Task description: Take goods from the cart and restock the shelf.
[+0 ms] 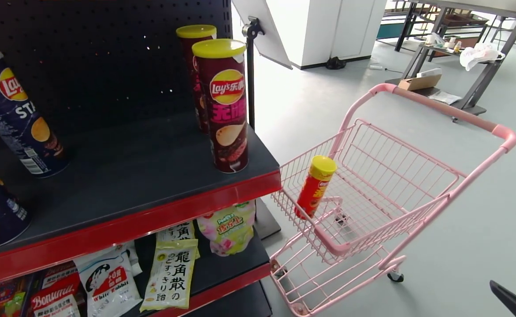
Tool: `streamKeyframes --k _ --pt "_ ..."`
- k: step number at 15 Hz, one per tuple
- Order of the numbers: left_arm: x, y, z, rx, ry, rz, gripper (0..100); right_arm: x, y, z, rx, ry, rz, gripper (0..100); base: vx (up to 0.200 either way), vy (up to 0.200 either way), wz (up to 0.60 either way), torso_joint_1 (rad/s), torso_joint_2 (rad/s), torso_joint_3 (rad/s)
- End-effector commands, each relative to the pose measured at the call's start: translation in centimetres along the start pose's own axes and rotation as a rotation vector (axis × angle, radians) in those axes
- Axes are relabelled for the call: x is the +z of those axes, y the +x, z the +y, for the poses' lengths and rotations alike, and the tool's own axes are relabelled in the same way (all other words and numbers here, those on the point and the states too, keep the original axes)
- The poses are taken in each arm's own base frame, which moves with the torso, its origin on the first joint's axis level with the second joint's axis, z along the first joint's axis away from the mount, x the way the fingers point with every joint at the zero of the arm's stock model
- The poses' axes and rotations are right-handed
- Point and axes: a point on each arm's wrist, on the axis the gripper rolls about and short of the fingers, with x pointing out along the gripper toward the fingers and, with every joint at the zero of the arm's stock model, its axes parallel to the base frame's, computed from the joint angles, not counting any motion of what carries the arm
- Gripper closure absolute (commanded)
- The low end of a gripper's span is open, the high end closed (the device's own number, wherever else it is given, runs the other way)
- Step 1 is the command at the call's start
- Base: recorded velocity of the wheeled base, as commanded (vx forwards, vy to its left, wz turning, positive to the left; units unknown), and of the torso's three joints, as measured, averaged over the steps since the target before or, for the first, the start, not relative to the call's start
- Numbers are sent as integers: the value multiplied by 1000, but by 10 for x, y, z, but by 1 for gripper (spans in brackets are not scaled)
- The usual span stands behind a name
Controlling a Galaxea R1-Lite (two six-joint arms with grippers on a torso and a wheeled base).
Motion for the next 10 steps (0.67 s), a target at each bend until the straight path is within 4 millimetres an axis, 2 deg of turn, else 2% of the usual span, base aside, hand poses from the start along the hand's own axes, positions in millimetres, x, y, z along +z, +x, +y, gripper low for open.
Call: streamKeyframes --k 1,4,6,8,10 --pt "0 0 0 -1 0 -1 0 -1 1 0 3 2 8 0 0 0 0 -178 559 373" --pt "1 0 0 0 0 -2 0 -1 5 -1 10 -1 33 0 0 0 0 -154 469 315" --pt "2 0 1 1 -1 -5 0 14 19 -8 14 7 56 0 0 0 0 -46 139 102" --pt "2 -1 1 4 -1 -7 0 43 51 -23 32 26 98 0 0 0 0 -6 30 23" --pt "2 0 0 -20 -8 -14 0 57 93 -30 97 98 168 0 0 0 0 0 0 0"
